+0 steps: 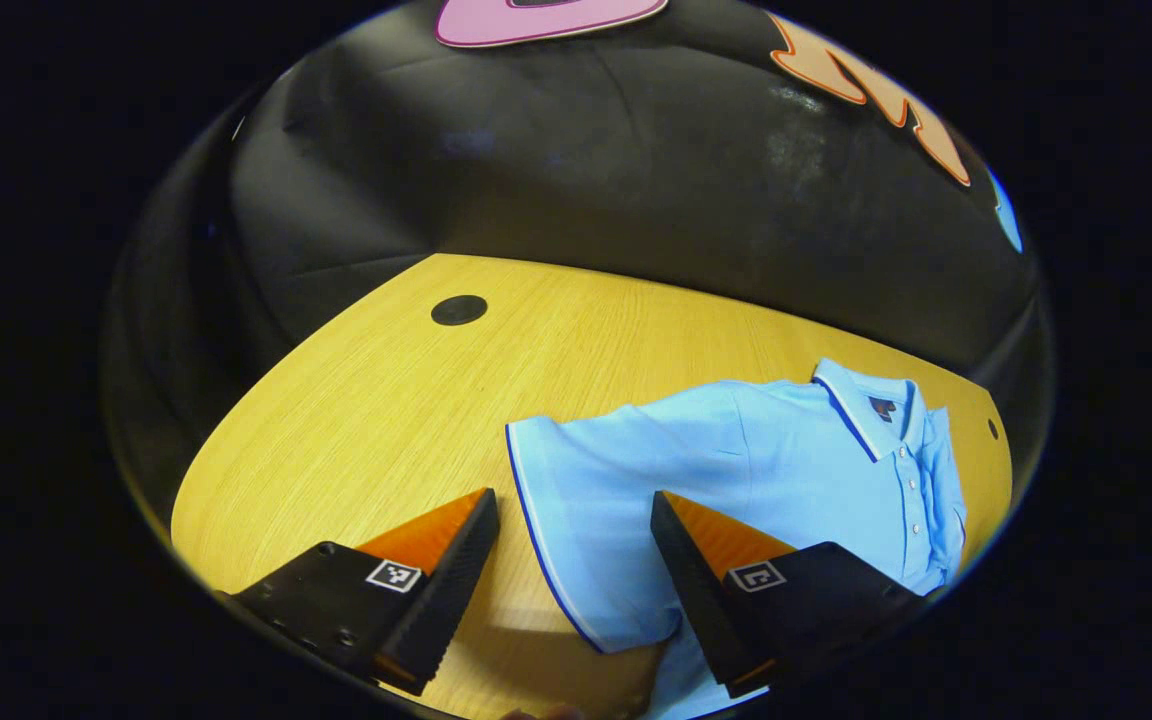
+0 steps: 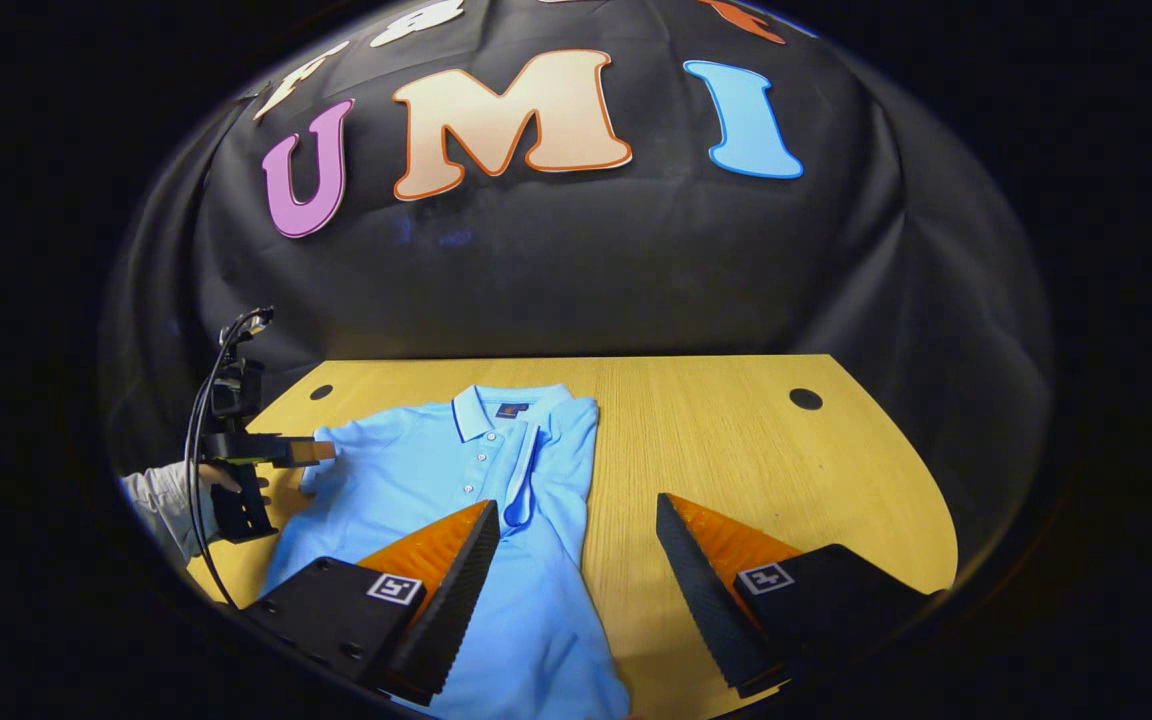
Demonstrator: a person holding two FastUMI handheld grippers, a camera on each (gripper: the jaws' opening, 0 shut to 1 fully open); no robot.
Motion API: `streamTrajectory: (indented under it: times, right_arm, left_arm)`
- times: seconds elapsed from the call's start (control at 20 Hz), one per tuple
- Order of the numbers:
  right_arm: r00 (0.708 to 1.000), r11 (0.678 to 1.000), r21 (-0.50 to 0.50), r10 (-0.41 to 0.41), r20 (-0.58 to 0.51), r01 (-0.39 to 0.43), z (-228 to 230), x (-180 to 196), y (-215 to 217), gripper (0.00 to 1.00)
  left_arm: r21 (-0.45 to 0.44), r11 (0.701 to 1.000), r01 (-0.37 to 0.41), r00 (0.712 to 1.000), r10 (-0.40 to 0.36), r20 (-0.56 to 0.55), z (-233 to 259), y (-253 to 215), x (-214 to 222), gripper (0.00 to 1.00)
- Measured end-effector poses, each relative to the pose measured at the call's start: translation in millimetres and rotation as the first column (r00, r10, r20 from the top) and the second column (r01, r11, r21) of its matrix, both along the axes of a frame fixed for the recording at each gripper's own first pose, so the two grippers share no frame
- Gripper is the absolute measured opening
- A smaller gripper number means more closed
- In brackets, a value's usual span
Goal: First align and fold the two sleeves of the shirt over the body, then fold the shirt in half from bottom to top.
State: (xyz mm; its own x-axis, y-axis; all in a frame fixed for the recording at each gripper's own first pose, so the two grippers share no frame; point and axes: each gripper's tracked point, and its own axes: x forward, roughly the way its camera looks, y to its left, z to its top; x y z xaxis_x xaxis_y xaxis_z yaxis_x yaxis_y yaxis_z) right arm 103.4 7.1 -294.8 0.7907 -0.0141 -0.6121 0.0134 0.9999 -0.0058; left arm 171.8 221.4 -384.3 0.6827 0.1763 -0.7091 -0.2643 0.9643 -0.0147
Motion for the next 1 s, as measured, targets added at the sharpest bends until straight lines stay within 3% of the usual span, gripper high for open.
streamTrajectory:
  times: [0.15,0.25,0.35,0.4,0.65,1.0]
  right_arm:
    - [1.0,1.0,0.007,-0.006,0.011,0.006,3,-1,-2,0.98]
    - [1.0,1.0,0.008,-0.004,0.011,0.004,2,-4,-5,0.98]
    - [1.0,1.0,0.008,-0.004,0.007,0.004,2,-9,-8,0.95]
    - [1.0,1.0,0.011,-0.005,0.006,0.005,2,-10,-9,0.99]
    - [1.0,1.0,0.009,-0.02,0.023,0.02,9,-18,-23,0.98]
    - [0.998,0.999,0.027,-0.038,0.042,0.037,15,-22,-31,0.98]
  left_arm:
    - [0.003,1.0,0.011,1.0,-0.011,-0.011,-3,-6,1,0.92]
    - [-0.042,0.999,0.014,1.0,-0.014,0.012,1,-16,4,0.62]
    - [-0.088,0.996,-0.005,0.999,0.009,0.046,2,-23,9,0.23]
    - [-0.098,0.995,-0.015,0.998,0.021,0.059,2,-23,10,0.04]
    - [-0.069,0.998,-0.013,1.0,0.014,0.017,15,-37,15,0.0]
    - [-0.089,0.974,0.21,0.974,-0.201,0.101,63,-147,38,0.0]
